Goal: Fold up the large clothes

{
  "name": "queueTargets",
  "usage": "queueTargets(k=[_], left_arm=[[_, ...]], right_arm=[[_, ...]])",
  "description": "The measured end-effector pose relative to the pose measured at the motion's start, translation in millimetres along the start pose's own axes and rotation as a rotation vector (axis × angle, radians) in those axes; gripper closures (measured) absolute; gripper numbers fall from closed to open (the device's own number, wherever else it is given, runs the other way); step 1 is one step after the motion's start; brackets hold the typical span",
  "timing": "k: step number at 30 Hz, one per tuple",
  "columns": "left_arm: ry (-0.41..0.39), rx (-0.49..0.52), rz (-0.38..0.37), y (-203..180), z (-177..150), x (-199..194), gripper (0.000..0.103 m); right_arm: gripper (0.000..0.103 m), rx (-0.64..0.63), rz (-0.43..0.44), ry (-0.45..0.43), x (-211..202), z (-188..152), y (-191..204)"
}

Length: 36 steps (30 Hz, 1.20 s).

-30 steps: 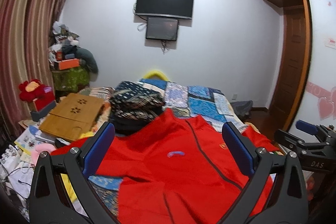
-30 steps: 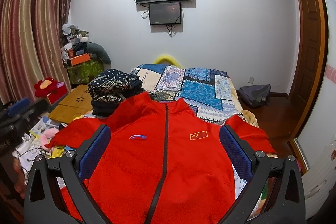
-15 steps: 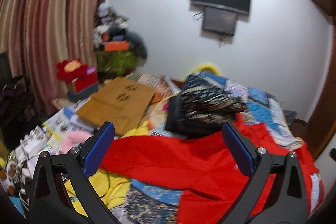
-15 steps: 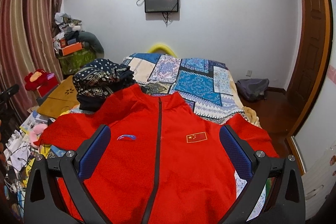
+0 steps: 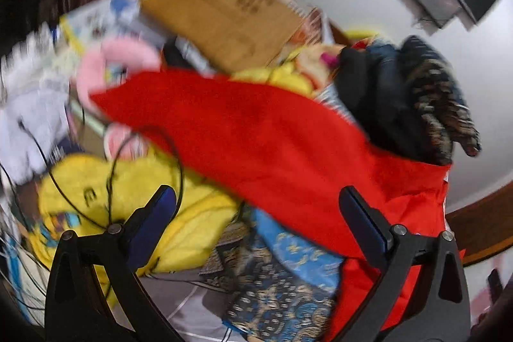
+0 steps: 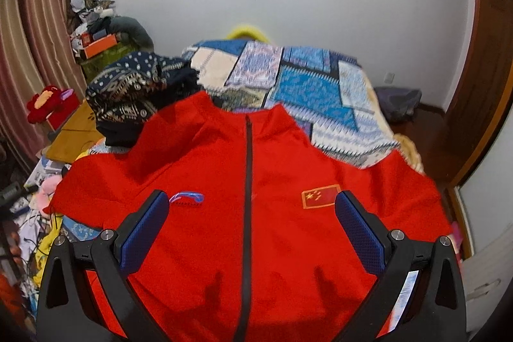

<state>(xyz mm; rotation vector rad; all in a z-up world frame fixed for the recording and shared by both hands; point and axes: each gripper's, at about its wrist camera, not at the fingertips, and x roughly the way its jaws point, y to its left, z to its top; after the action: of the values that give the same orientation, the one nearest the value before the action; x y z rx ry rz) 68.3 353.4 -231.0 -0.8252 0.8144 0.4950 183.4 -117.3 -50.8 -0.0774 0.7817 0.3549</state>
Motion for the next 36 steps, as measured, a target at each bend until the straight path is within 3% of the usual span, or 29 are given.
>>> queueTargets(k=[2,5,7,10,13,16,18,20,21,23,27,32,36], left_arm=[[0.055,-0.080,-0.033,21,-1,21,0.003],[0.140,-0.206,-0.144,46,-1,49,0.015],[0.165,-0.259,-0.197,54,-1,63,0.016],[0.165,-0.269,-0.181,52,4,77,0.016],[0.158,-0.251,-0.160,48,14,89,0.031],[0.124,-0.186,-0.059,38,27,100,0.046],[0.103,-0.143,0.007,32,33,101,0.070],[0.068,-0.083,0.086,21,39,98,0.087],[0.044,-0.046,0.116,13,42,92,0.093],[-0.008,0.020,0.133,-2,47,78,0.095],[-0.132,0.121,0.095,-44,58,32,0.097],[-0.289,0.277,-0.024,-122,62,-32,0.098],[-0.345,0.390,-0.150,-187,47,-69,0.099]], right_arm=[[0.000,0.008,0.009,0.027,10,0,1],[0.000,0.014,0.007,0.063,22,-2,1],[0.000,0.017,0.008,0.084,28,-3,1],[0.000,0.022,0.007,0.101,36,-4,-2],[0.000,0.031,0.007,0.115,40,-5,-5],[0.000,0.050,0.011,0.127,44,-4,-8],[0.000,0.062,0.013,0.126,43,-4,-11],[0.000,0.068,0.010,0.119,41,-2,-13],[0.000,0.069,0.007,0.115,40,-1,-14],[0.000,0.075,0.003,0.108,36,1,-18],[0.000,0.081,0.006,0.090,31,5,-28],[0.000,0.061,-0.002,0.058,22,11,-38],[0.000,0.027,-0.005,0.027,15,16,-48]])
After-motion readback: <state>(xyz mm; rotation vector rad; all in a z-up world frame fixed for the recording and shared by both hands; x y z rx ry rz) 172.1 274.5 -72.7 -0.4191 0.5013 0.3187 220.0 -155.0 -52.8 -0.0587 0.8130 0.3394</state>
